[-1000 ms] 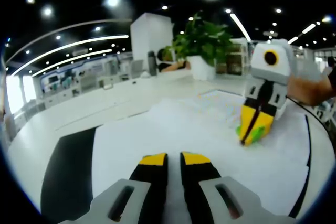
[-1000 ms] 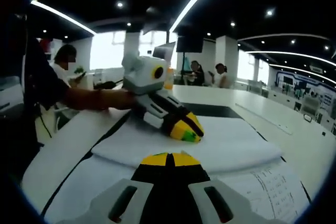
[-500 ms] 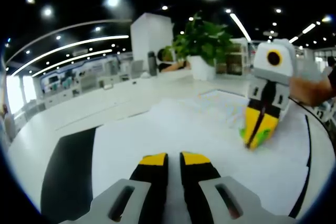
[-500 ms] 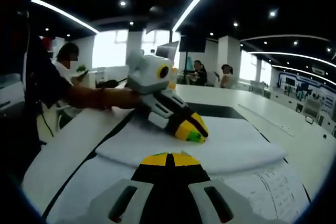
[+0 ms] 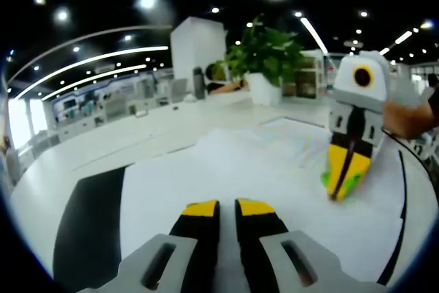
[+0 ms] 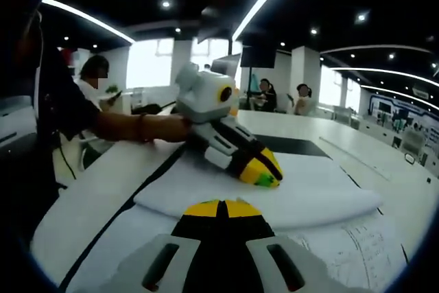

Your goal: Flip through the bound document one page at a time

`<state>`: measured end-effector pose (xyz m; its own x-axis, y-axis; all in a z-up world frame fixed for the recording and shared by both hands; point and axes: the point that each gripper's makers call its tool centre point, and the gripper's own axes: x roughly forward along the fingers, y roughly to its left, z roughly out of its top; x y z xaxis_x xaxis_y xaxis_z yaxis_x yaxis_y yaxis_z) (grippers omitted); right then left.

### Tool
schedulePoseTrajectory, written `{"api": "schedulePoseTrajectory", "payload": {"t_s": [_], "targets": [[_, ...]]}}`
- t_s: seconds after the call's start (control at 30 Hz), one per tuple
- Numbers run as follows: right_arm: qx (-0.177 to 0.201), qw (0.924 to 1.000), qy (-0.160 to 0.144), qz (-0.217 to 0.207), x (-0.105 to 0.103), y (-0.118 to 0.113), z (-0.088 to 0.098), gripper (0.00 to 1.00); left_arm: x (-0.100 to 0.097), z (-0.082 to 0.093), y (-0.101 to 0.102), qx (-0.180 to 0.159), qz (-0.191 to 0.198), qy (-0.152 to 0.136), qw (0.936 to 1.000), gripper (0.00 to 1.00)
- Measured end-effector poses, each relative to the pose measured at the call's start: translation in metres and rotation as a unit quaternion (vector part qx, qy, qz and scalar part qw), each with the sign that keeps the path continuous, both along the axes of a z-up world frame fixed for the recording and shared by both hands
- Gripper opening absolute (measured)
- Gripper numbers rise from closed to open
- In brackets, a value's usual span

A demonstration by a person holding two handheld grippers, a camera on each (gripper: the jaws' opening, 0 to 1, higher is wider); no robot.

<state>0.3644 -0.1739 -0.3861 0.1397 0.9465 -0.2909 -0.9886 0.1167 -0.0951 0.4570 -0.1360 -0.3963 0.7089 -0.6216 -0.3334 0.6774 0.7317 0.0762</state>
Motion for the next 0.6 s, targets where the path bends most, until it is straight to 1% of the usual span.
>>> {"api": "schedulePoseTrajectory", "payload": {"t_s": [0.33,0.6], "targets": [[-0.007,0.9999,-0.01,0.003,-0.0032,0.0015,0.0005,0.04,-0.0001,0.0003,-0.0005,0.001,0.0,-0.001,1.0,0.11],[-0.007,0.9998,-0.006,0.015,-0.0103,0.0032,0.0,0.04,-0.0002,0.0002,-0.0008,0.001,-0.001,-0.001,1.0,0.11]]}}
